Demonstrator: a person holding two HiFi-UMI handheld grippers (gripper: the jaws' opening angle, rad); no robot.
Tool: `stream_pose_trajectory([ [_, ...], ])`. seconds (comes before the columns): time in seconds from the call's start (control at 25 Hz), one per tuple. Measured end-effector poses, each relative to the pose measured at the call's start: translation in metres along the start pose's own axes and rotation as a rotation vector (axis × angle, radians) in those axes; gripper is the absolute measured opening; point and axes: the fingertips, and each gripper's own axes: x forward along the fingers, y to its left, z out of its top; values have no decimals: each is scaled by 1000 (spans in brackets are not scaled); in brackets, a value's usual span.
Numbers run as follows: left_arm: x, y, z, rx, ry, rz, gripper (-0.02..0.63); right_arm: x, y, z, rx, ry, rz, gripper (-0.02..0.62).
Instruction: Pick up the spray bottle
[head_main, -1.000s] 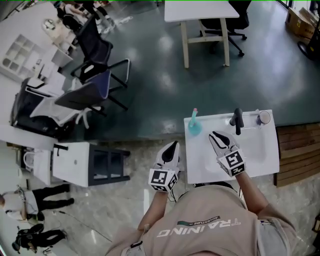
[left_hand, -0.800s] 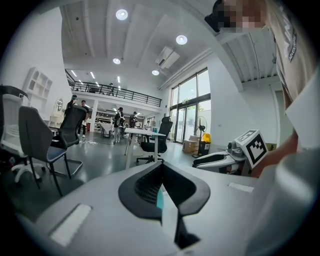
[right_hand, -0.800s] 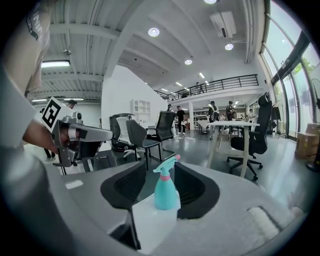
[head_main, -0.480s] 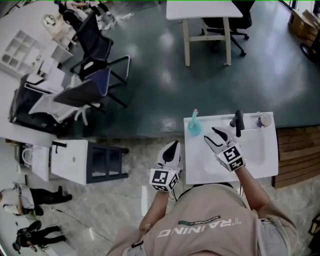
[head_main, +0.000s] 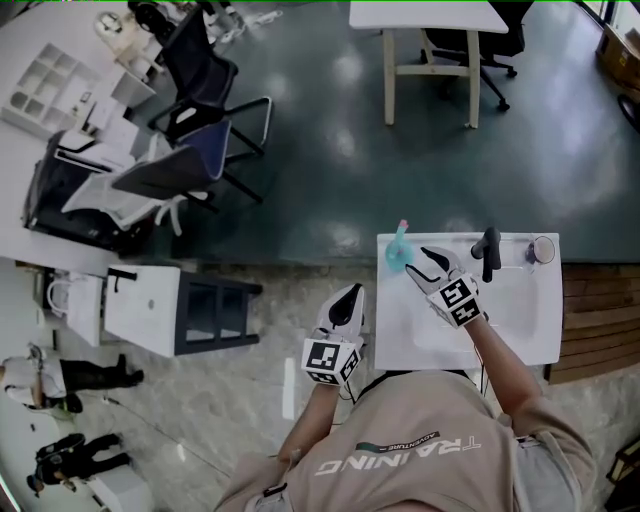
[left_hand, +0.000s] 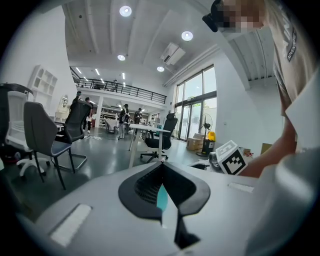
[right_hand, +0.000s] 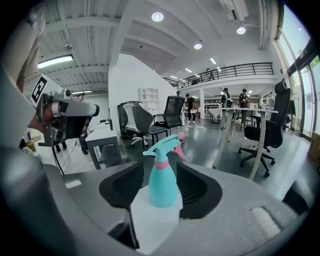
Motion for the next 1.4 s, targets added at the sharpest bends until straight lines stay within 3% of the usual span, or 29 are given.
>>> stream_pose_trajectory([
  [0.48, -7, 18, -7, -27, 24, 53, 18, 47, 1, -8, -23, 50, 59, 209],
  [1.08, -15, 28, -13, -55, 37, 77, 18, 69, 7, -4, -57, 41, 69, 209],
  [1.4, -21, 36, -13, -67, 34, 90, 18, 69, 5, 0, -72, 19, 32, 146],
])
